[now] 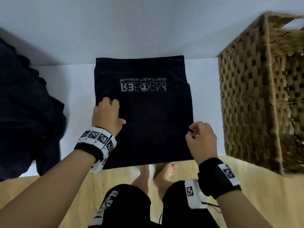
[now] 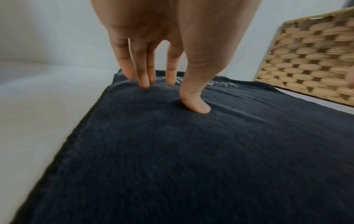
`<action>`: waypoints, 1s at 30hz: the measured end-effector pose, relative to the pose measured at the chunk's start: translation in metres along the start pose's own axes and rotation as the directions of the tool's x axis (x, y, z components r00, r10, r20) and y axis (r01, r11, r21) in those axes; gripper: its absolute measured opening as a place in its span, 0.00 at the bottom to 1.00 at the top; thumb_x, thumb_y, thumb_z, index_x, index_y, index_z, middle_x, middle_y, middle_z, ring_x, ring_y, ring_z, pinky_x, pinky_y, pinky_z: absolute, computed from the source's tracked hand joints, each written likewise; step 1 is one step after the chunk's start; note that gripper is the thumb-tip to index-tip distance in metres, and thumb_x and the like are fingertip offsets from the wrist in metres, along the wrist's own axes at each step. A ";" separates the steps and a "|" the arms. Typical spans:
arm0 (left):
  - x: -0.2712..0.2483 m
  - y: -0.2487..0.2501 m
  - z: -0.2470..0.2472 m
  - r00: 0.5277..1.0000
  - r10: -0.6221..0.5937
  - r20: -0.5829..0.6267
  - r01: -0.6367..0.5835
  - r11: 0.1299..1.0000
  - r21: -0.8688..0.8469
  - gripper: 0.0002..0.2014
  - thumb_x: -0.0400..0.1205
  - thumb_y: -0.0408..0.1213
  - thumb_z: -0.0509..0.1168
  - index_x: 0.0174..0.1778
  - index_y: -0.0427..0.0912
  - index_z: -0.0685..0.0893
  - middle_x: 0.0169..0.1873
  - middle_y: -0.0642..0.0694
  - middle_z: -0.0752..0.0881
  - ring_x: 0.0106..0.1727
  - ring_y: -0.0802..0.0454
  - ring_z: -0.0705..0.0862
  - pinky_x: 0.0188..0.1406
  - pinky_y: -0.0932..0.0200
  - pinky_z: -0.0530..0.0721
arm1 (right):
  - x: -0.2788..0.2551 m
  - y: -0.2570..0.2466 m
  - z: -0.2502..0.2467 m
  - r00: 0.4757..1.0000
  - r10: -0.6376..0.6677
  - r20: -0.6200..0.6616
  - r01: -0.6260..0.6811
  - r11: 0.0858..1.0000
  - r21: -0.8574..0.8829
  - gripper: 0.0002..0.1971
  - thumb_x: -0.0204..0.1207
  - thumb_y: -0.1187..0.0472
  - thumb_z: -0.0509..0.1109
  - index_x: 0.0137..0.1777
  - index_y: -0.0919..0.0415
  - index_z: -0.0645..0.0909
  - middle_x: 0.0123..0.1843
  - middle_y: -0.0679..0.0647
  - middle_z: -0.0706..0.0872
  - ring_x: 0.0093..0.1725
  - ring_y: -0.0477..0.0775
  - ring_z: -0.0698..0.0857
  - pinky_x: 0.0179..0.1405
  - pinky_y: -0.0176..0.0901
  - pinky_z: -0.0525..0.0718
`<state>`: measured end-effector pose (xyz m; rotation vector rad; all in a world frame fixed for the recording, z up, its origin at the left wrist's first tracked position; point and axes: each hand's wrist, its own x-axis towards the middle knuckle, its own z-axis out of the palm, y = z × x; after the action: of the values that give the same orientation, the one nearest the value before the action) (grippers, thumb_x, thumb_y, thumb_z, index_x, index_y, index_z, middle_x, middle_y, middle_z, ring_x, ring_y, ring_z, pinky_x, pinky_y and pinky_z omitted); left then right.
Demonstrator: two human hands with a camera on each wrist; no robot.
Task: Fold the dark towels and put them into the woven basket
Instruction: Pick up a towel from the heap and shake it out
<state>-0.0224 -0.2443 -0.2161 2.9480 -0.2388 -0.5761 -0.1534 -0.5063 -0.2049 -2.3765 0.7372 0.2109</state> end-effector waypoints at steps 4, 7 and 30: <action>-0.021 0.014 0.009 0.997 -0.064 0.036 0.067 0.993 -0.095 0.07 0.82 0.31 0.67 0.43 0.38 0.74 0.45 0.41 0.78 0.42 0.44 0.79 0.35 0.48 0.77 | -0.048 0.044 -0.004 0.966 0.254 0.038 -0.255 0.967 0.016 0.06 0.71 0.65 0.72 0.42 0.56 0.77 0.42 0.50 0.81 0.39 0.47 0.78 0.35 0.26 0.67; -0.026 0.016 0.016 0.995 -0.097 -0.003 0.095 0.987 -0.127 0.08 0.84 0.36 0.66 0.48 0.33 0.78 0.47 0.35 0.82 0.49 0.35 0.82 0.42 0.44 0.79 | -0.073 0.071 0.002 0.897 0.427 0.115 -0.435 0.899 0.052 0.06 0.71 0.61 0.73 0.43 0.54 0.78 0.41 0.47 0.84 0.45 0.53 0.83 0.37 0.33 0.71; -0.192 -0.042 0.133 0.748 -0.618 0.241 0.569 0.412 -0.712 0.19 0.81 0.41 0.70 0.69 0.48 0.79 0.48 0.49 0.87 0.38 0.49 0.88 0.45 0.50 0.88 | -0.072 0.088 0.029 0.894 0.307 0.325 -0.385 0.899 0.209 0.11 0.76 0.53 0.68 0.47 0.58 0.87 0.45 0.54 0.92 0.51 0.57 0.88 0.56 0.51 0.83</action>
<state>-0.2429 -0.1814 -0.2751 2.1015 0.9128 -0.4734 -0.2618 -0.5126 -0.2507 -1.8903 0.9812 0.5578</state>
